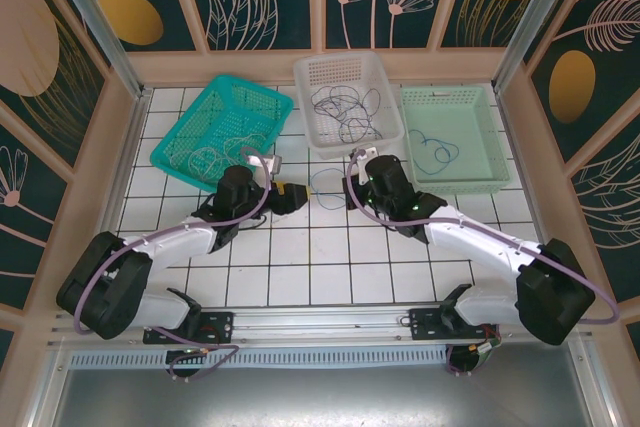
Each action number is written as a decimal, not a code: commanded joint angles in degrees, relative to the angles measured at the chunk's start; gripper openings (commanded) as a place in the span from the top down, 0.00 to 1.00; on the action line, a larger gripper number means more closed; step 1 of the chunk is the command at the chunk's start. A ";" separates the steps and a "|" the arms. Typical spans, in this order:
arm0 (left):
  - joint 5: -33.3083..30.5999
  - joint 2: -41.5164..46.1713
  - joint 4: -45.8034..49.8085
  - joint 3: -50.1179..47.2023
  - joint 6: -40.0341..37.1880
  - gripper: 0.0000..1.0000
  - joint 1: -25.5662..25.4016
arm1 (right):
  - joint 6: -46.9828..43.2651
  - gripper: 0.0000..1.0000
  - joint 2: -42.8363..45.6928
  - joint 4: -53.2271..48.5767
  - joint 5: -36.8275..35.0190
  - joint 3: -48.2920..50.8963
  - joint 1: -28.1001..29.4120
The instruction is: Untangle the cables
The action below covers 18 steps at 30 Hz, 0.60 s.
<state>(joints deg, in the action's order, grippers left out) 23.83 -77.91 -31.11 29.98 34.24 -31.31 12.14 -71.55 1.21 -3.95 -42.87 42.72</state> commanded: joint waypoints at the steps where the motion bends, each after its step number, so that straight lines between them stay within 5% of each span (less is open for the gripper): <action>1: 2.14 0.39 -7.76 -0.80 3.28 0.32 -0.42 | 0.84 1.00 1.14 2.68 -2.03 1.08 -0.18; 18: -2.70 -6.57 -8.79 4.85 4.38 0.40 -3.86 | 3.86 1.00 2.20 7.22 0.07 1.82 0.01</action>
<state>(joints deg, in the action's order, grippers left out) 22.57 -83.74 -37.91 32.45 38.33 -34.85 14.96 -71.40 6.04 -4.49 -41.80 42.72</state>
